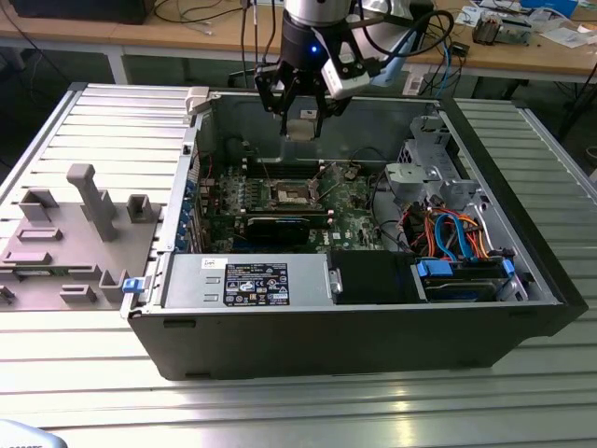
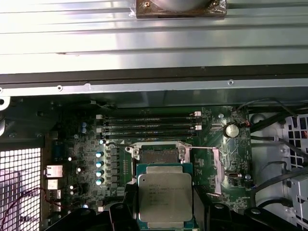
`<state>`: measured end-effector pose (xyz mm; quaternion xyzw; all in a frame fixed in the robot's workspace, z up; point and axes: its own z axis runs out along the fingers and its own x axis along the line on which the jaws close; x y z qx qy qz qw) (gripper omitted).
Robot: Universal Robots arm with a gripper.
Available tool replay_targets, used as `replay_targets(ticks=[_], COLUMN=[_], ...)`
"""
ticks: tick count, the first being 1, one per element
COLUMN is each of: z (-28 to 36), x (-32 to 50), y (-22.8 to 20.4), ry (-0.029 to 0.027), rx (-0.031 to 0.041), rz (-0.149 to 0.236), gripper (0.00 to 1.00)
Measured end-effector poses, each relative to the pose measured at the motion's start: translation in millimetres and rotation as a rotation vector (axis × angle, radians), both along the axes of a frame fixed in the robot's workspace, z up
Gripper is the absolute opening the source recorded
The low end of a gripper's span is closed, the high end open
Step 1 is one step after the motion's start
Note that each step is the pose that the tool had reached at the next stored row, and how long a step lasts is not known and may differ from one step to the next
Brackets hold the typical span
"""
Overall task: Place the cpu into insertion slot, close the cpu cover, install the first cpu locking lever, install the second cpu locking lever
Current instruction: 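Place the cpu into insertion slot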
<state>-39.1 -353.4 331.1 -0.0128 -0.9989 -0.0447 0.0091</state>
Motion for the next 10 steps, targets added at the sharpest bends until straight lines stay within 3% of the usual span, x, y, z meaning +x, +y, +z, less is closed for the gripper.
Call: replay_targets(ticks=[10], z=[-2.9], x=[0.0], y=[0.0], ry=[0.0], rx=[0.0], rz=[0.0], gripper=[0.55])
